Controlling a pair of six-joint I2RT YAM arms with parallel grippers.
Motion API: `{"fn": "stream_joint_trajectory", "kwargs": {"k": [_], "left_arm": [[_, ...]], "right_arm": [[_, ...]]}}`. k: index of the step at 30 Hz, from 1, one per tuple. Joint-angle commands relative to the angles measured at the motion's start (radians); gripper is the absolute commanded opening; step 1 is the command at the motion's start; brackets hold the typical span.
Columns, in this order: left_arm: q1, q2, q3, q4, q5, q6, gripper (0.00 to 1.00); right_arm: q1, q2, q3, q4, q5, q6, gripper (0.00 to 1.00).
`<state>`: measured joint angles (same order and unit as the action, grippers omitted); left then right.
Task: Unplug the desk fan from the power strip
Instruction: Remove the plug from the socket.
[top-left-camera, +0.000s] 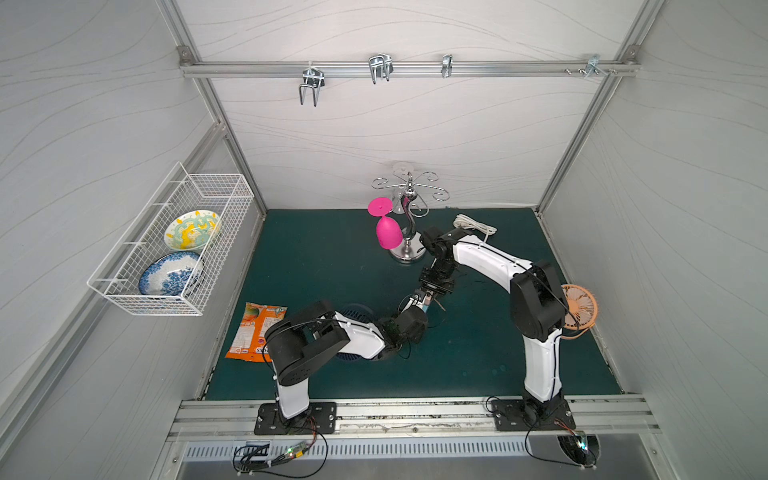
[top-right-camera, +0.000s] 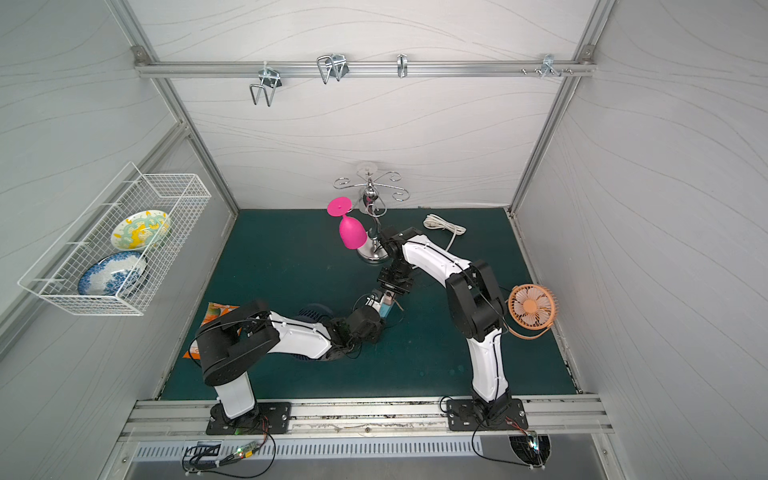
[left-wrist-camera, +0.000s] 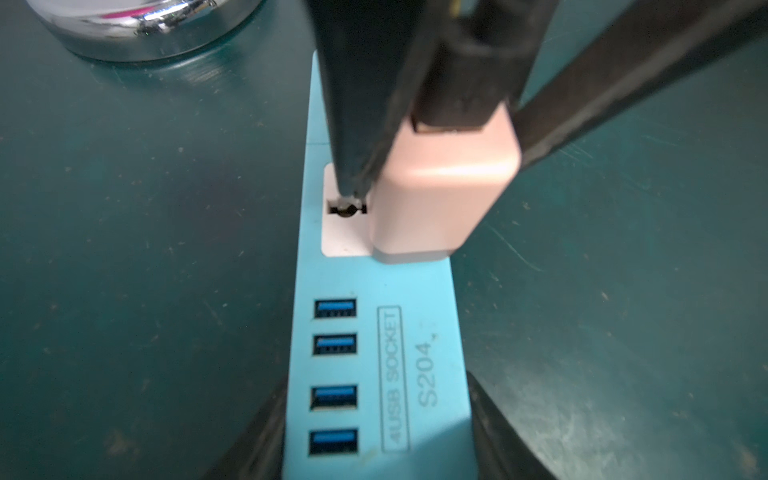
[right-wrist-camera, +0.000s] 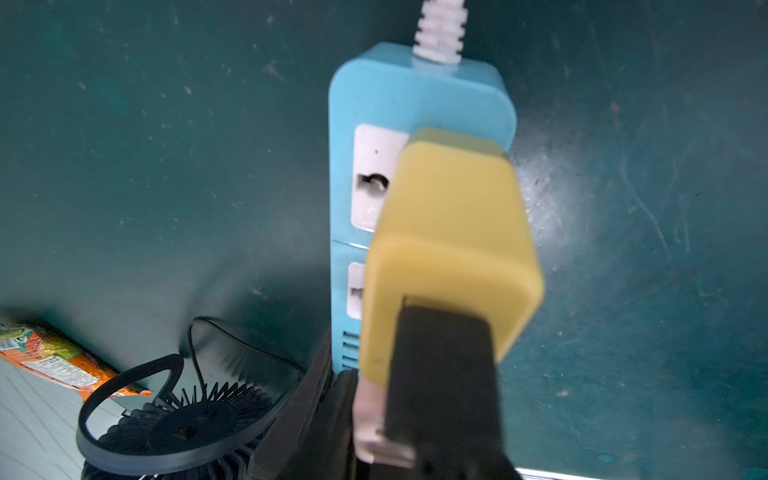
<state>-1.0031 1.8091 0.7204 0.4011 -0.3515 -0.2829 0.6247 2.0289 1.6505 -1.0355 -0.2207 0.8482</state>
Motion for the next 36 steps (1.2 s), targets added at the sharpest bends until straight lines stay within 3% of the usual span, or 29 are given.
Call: {"fn": "stream_joint_trajectory", "kwargs": {"k": [1, 5, 17, 28, 31, 36], "left_arm": [[-0.006, 0.010, 0.000, -0.016, 0.049, 0.006, 0.00], [-0.006, 0.009, -0.002, -0.014, 0.053, 0.008, 0.00], [-0.020, 0.025, 0.019, -0.025, 0.052, 0.035, 0.00], [-0.020, 0.036, 0.035, -0.040, 0.057, 0.022, 0.00], [-0.020, 0.031, 0.030, -0.041, 0.053, 0.021, 0.00], [-0.020, 0.024, 0.018, -0.038, 0.050, 0.019, 0.00]], "right_arm": [[-0.024, -0.039, -0.014, 0.015, -0.040, -0.043, 0.00], [-0.025, -0.040, 0.007, -0.017, -0.006, -0.062, 0.00], [0.035, 0.188, 0.327, -0.227, 0.050, -0.126, 0.00], [0.059, 0.112, 0.271, -0.177, 0.059, -0.058, 0.00], [0.034, 0.108, 0.273, -0.182, 0.045, -0.065, 0.00], [-0.023, 0.037, 0.143, -0.103, -0.004, -0.032, 0.00]]}}
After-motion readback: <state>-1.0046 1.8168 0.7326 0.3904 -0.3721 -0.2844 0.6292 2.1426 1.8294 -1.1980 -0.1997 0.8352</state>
